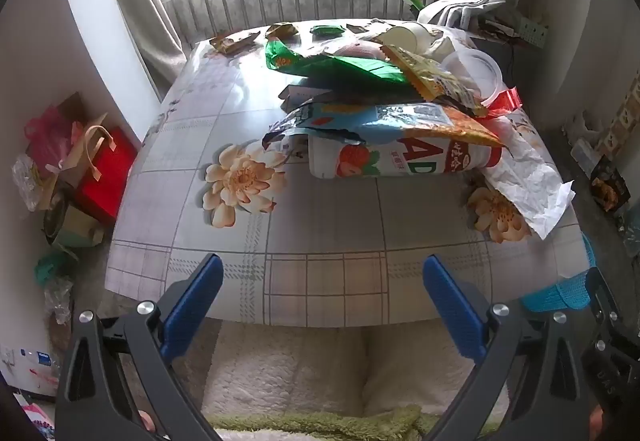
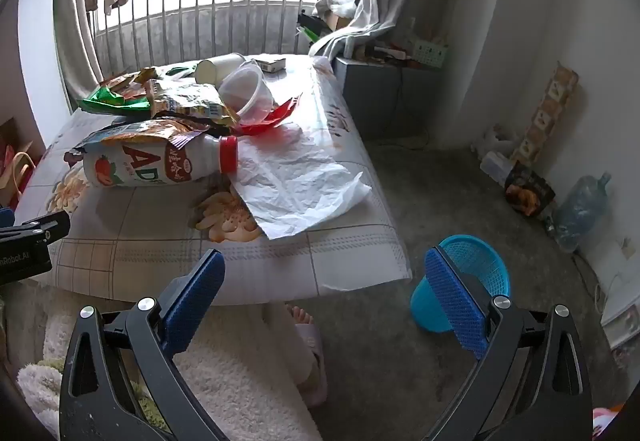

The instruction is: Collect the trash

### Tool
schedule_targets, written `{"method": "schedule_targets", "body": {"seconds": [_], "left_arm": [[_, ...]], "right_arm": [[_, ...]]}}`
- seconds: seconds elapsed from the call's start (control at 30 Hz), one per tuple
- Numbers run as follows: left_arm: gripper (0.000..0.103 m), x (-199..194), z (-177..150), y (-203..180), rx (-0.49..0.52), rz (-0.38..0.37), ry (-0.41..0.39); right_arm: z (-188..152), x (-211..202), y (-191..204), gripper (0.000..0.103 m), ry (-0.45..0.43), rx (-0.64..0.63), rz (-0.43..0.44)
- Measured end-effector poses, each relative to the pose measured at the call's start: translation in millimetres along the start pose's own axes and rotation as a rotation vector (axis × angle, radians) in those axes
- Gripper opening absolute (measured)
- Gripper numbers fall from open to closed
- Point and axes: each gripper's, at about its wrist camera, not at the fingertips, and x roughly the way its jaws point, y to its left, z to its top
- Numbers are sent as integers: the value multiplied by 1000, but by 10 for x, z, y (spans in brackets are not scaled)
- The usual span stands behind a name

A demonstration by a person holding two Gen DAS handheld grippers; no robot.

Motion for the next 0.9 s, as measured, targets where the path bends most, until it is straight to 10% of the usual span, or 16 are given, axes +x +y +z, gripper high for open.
{"method": "schedule_targets", "body": {"seconds": [0.9], "left_arm": [[98, -3, 6, 6, 8, 5, 1]], "right_arm": [[4, -3, 18, 95, 2, -3, -3]]}}
